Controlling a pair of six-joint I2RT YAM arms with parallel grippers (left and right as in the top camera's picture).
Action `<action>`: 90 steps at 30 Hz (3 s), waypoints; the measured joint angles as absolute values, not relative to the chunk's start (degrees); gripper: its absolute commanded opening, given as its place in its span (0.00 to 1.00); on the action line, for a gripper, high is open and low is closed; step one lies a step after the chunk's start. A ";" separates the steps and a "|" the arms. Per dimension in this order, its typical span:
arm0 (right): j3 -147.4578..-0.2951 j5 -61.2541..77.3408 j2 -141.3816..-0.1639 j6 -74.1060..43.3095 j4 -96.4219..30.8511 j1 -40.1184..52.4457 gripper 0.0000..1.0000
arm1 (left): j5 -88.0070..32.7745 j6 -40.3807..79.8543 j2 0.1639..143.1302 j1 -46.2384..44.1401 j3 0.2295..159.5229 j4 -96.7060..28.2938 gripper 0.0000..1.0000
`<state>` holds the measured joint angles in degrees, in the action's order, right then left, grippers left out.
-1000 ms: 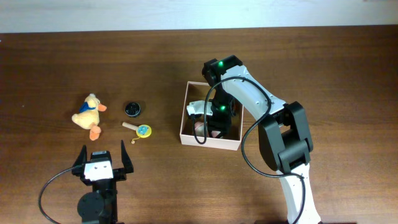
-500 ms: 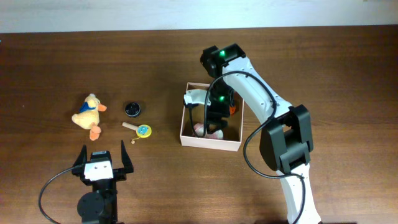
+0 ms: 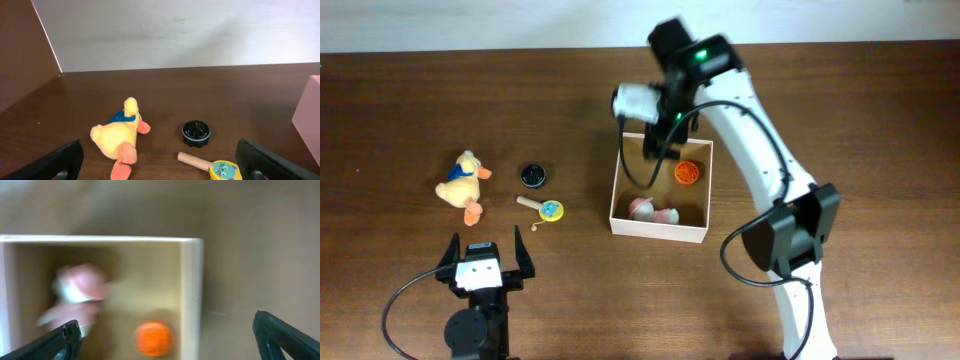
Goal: Pack container
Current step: 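Raise right gripper out of the box and retract to the back right, then move left gripper over the black round lid and lower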
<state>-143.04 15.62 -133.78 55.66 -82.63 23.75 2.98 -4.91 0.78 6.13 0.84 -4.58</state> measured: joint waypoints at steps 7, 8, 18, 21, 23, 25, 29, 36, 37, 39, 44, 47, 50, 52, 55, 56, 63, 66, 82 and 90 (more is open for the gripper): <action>-148.99 7.49 -133.78 37.43 -67.29 14.39 0.99 | 2.98 -4.91 0.78 6.13 0.84 -4.60 0.99; -149.01 5.72 -133.78 34.00 -65.95 12.80 0.99 | 2.98 -4.91 0.78 6.13 0.84 -4.60 0.99; -148.97 -6.50 -133.78 0.97 -63.90 -5.58 0.99 | 2.98 -4.91 0.78 6.13 0.84 -4.60 0.99; -148.51 -8.25 -133.78 -4.75 -64.27 -9.23 0.99 | 2.98 -4.91 0.78 6.13 0.84 -4.60 0.99; -147.65 -8.75 -133.78 -7.75 -64.31 -10.96 0.99 | 2.98 -4.91 0.78 6.13 0.84 -4.60 0.99; -146.41 -8.54 -133.78 -9.82 -64.34 -11.97 0.99 | 2.98 -4.91 0.78 6.13 0.84 -4.60 0.99; -144.73 -7.44 -133.78 -11.97 -64.64 -12.32 0.99 | 3.01 -4.91 0.78 6.13 0.82 -4.21 0.99; -144.53 -6.52 -133.78 -13.28 -64.64 -12.23 0.99 | -1.43 -3.73 0.80 6.13 0.67 3.75 0.99; -144.53 -6.50 -133.78 -13.28 -64.62 -12.23 0.99 | -1.87 -3.07 0.89 6.13 0.80 3.75 0.99; -144.53 -6.37 -133.78 -13.37 -64.62 -12.23 0.99 | -2.26 -1.93 2.17 6.13 2.35 3.18 0.99; -144.53 -6.26 -133.78 -13.43 -64.64 -12.23 0.99 | -1.48 -0.80 12.21 6.13 15.57 -5.08 0.99; -144.51 -6.15 -133.78 -13.50 -64.64 -12.23 0.99 | -1.21 -0.82 22.63 6.13 27.86 -12.75 0.99; -144.51 -6.13 -133.78 -13.54 -64.64 -12.23 0.99 | -1.56 -1.08 34.85 6.13 40.51 -21.21 0.99; -144.51 -6.15 -133.78 -13.52 -64.64 -12.23 0.99 | -2.59 -1.54 43.46 6.13 48.84 -27.31 0.99; -144.51 -6.13 -133.78 -13.52 -64.62 -12.23 0.99 | -4.67 -2.22 55.90 6.13 60.23 -36.51 0.99; -144.51 -6.15 -133.78 -13.50 -64.62 -12.23 0.99 | -5.04 -2.37 58.76 6.13 62.78 -39.03 0.99; -144.51 -6.13 -133.78 -13.52 -64.62 -12.23 0.99 | -7.35 -2.57 79.88 6.15 76.79 -55.79 0.99; -144.51 -6.13 -133.78 -13.52 -64.62 -12.23 0.99 | -9.76 -2.59 86.02 6.13 77.36 -57.04 0.99; -144.51 -6.15 -133.78 -13.52 -64.62 -12.23 0.99 | -13.89 -2.57 94.19 6.13 78.08 -46.78 0.99; -144.51 -6.13 -133.78 -13.50 -64.62 -12.23 0.99 | -10.83 -2.57 104.18 6.11 78.35 -46.87 0.99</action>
<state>-144.51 -6.13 -133.78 -13.50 -64.62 -12.23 -10.83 -2.57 104.18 6.11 78.35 -46.87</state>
